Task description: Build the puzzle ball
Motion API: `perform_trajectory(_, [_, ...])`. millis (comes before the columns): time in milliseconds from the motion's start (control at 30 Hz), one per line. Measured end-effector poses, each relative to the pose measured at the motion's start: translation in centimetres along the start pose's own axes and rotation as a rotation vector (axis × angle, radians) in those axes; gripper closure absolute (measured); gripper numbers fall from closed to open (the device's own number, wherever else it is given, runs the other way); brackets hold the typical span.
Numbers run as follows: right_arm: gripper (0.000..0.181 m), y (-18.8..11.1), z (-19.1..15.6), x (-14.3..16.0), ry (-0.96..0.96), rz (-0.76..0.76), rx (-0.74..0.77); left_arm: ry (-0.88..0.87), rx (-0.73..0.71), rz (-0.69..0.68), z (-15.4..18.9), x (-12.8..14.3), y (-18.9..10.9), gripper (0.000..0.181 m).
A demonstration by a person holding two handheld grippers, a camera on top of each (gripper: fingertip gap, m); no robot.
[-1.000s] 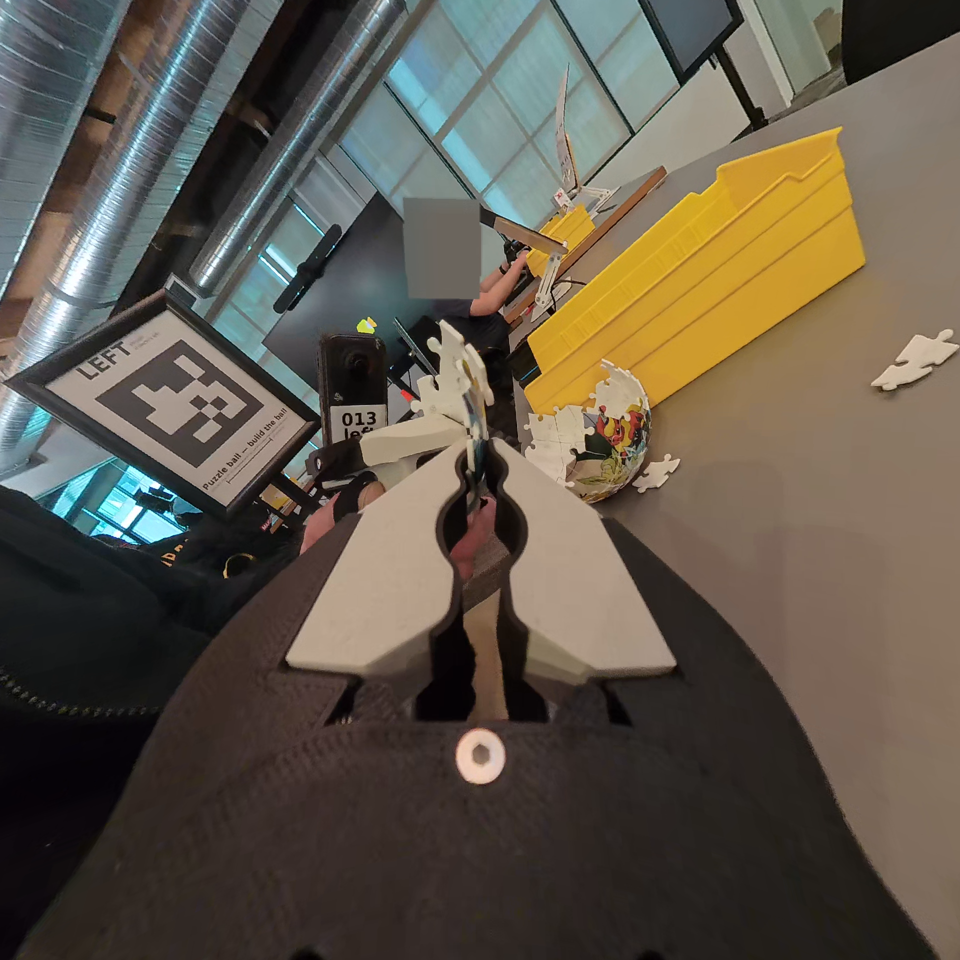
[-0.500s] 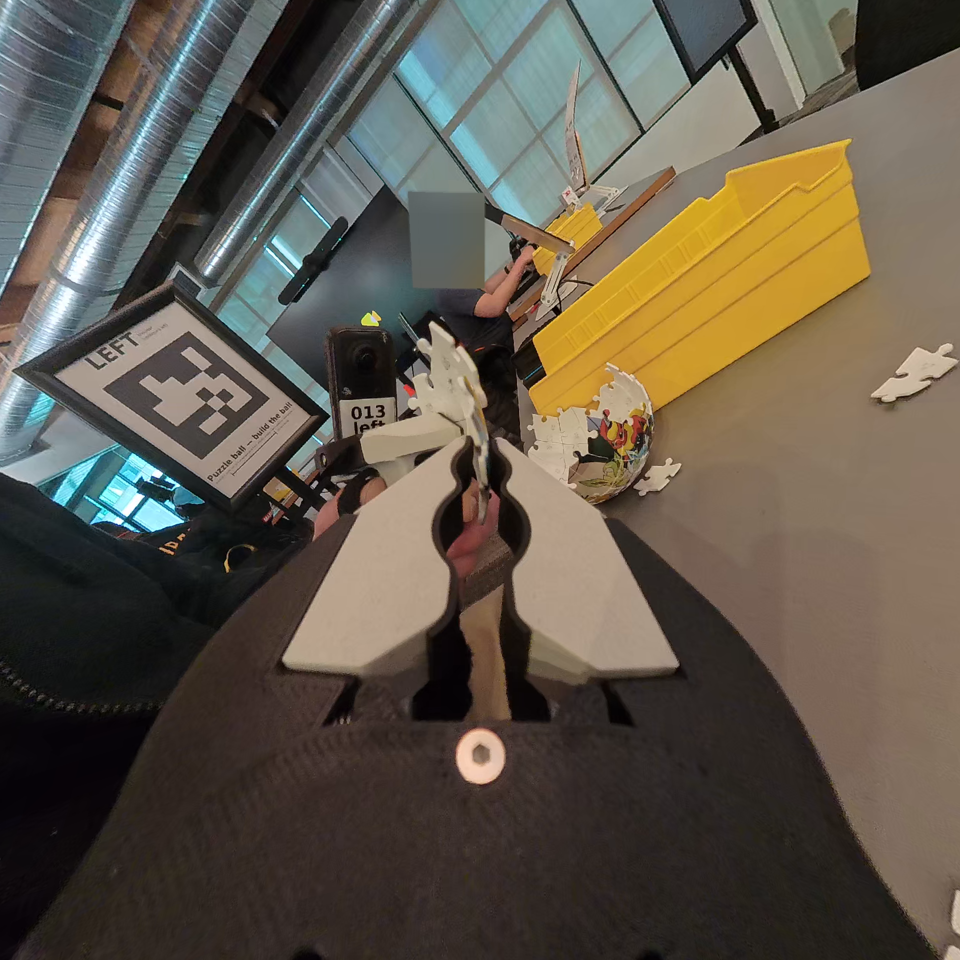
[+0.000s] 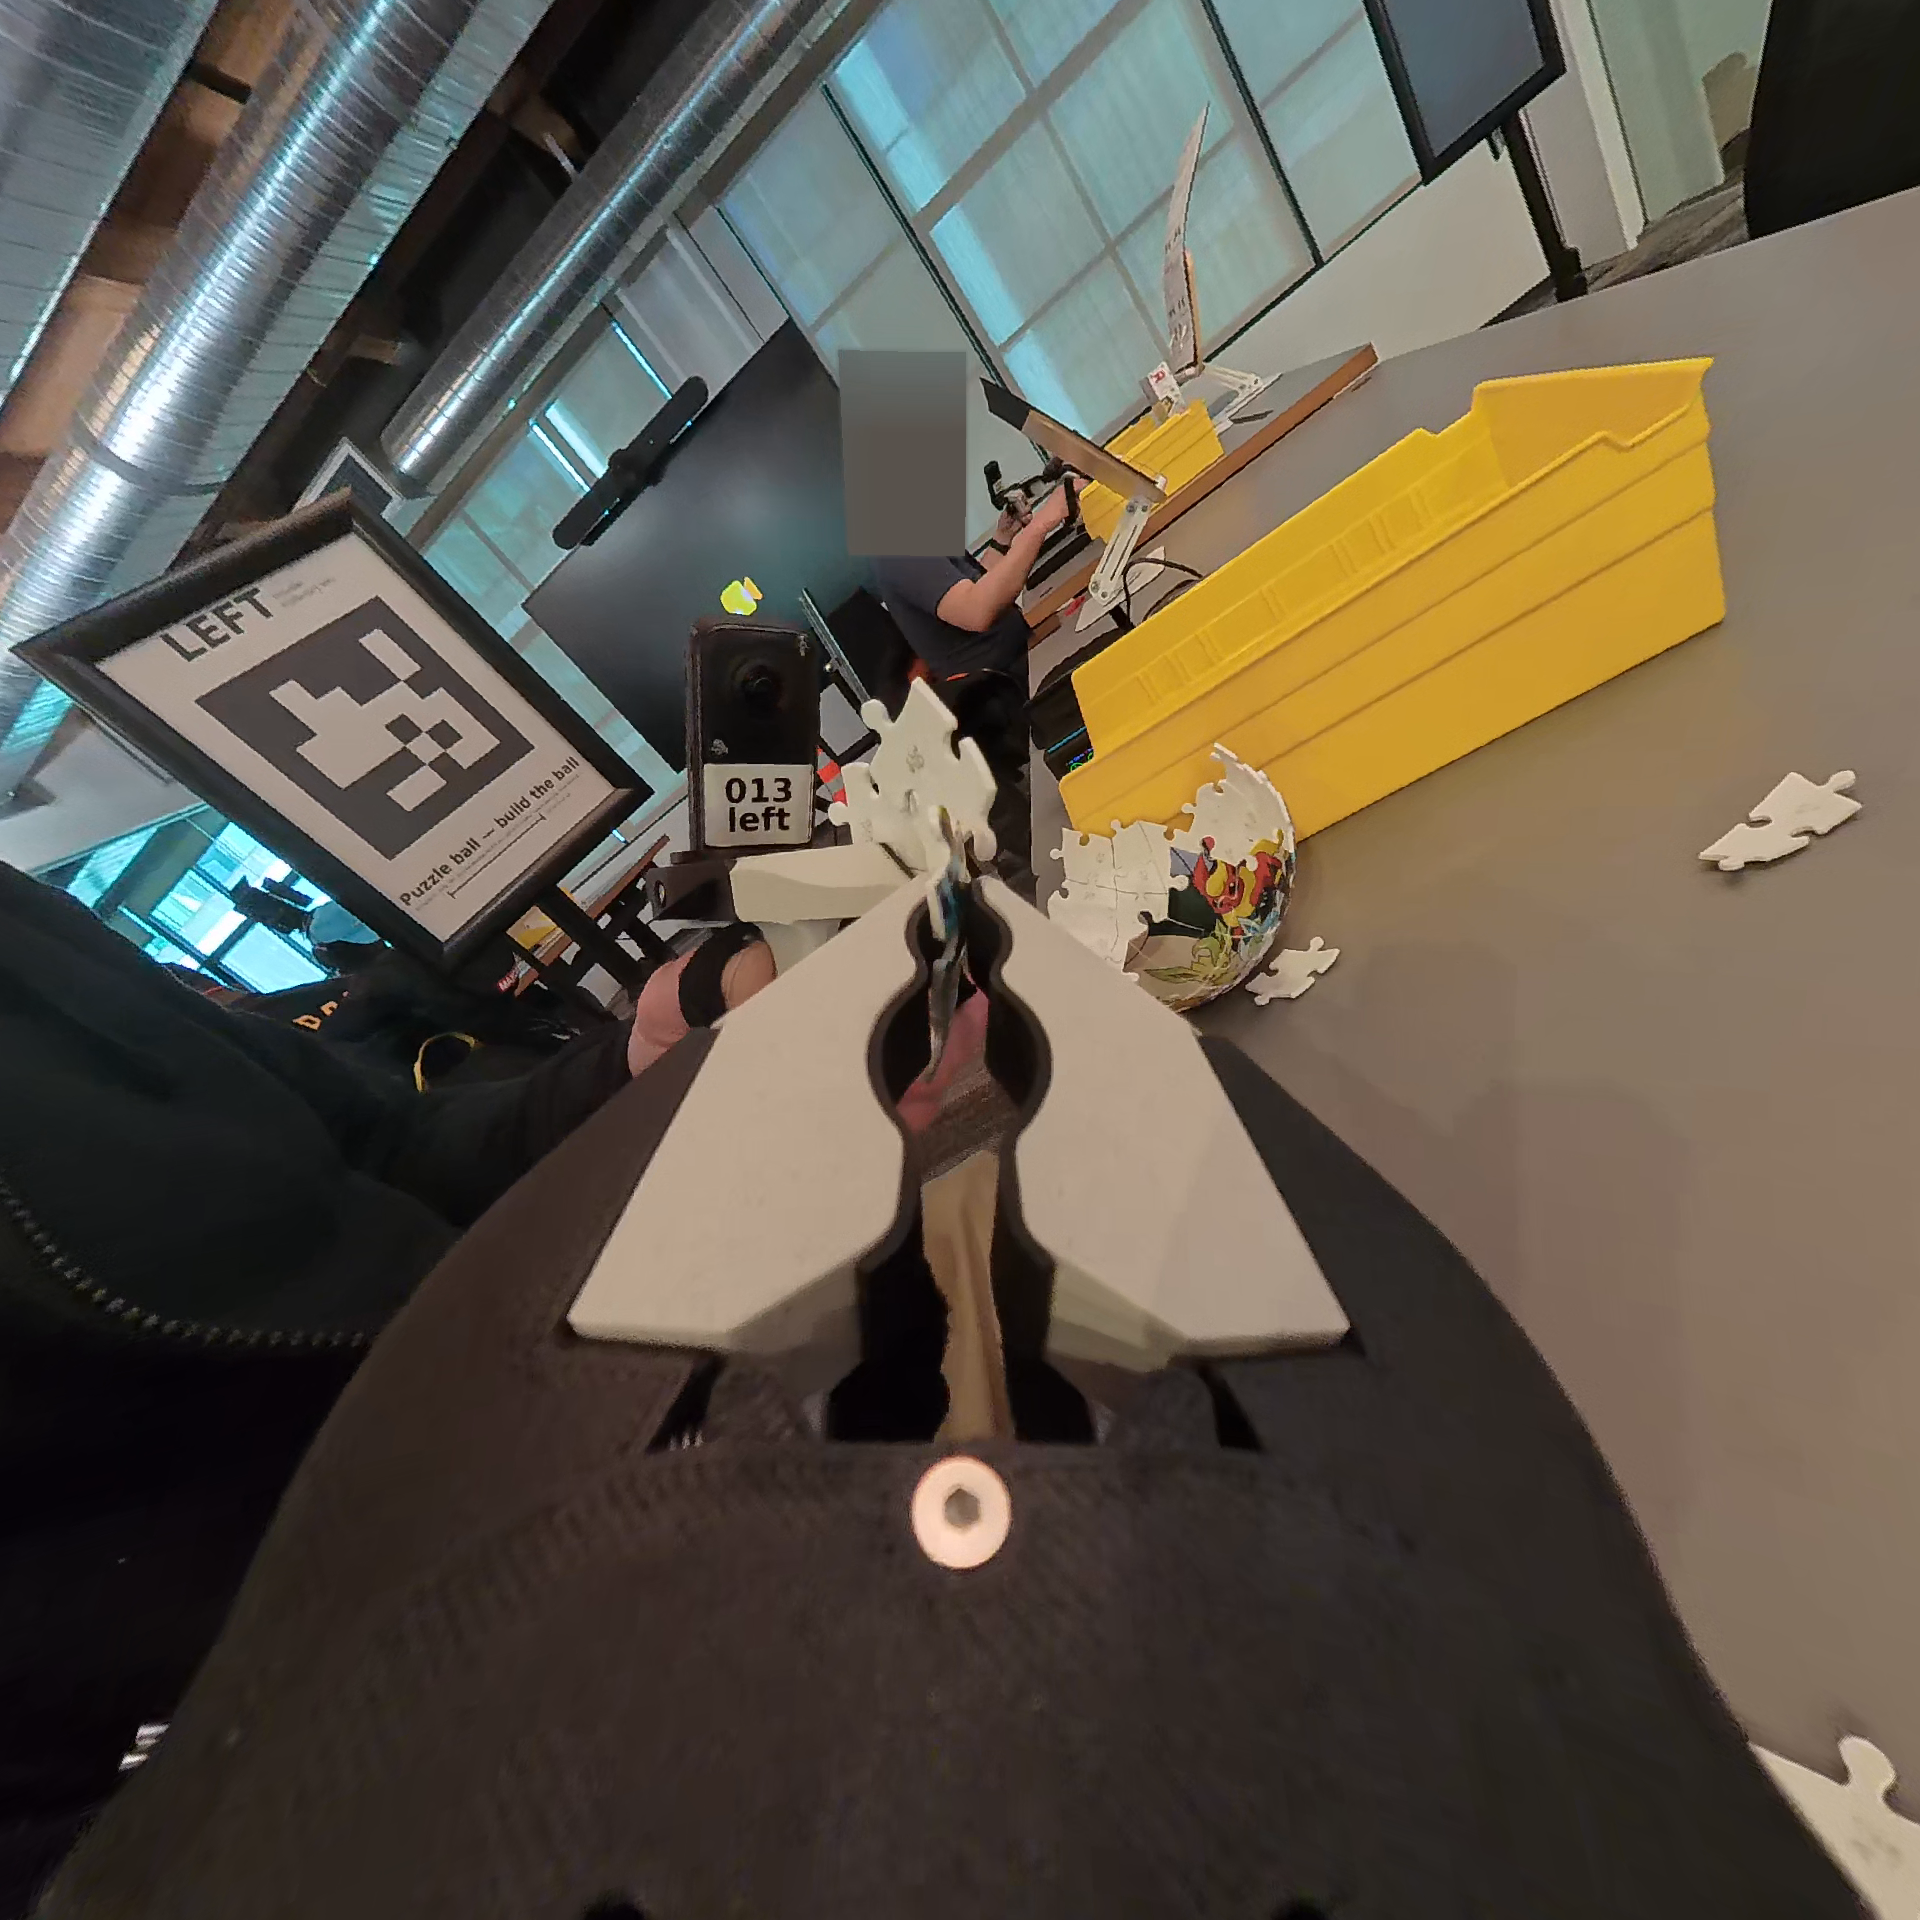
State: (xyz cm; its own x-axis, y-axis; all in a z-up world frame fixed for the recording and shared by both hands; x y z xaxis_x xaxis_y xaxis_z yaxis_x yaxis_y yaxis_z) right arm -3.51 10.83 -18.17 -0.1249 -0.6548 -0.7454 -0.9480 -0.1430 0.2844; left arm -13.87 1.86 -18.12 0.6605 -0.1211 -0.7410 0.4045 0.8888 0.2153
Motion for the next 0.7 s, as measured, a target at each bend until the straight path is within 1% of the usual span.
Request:
perform_trajectory(167, [0.18,0.0,-0.1,-0.1,0.003,0.008,-0.004,0.011,0.006,0.012,0.1,-0.1,0.1,0.178])
perform_trajectory(233, [0.18,0.0,-0.1,-0.2,-0.005,0.011,0.001,0.026,0.012,0.029,0.3,-0.4,0.3,0.167])
perform_trajectory(267, [0.18,0.0,-0.1,-0.1,-0.008,0.007,0.003,0.031,0.019,0.035,0.4,-0.5,0.3,0.166])
perform_trajectory(400, [0.18,0.2,-0.3,-0.1,-0.018,0.004,0.001,0.079,0.019,0.027,0.6,-0.6,0.8,0.168])
perform_trajectory(533, [0.18,0.2,-0.4,-0.1,-0.021,0.011,0.002,0.09,0.017,0.039,0.4,-0.6,1.0,0.177])
perform_trajectory(700, [0.18,0.2,-0.3,-0.1,-0.013,0.016,0.005,0.071,0.031,0.065,0.1,-0.5,1.2,0.178])
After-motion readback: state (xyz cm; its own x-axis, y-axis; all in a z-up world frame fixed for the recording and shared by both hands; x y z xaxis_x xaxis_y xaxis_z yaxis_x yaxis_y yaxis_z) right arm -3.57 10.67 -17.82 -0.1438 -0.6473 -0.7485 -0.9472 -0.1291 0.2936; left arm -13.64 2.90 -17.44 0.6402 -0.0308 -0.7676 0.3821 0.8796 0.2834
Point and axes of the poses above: each gripper's, where its closed fingertips meet, y out along the fingers, x out of its underside, z = x × y across the jaws, the point moved 7 cm from there along -y, back along the fingers, and after that the axes turned 15 degrees about z, right-handed, at the moved point
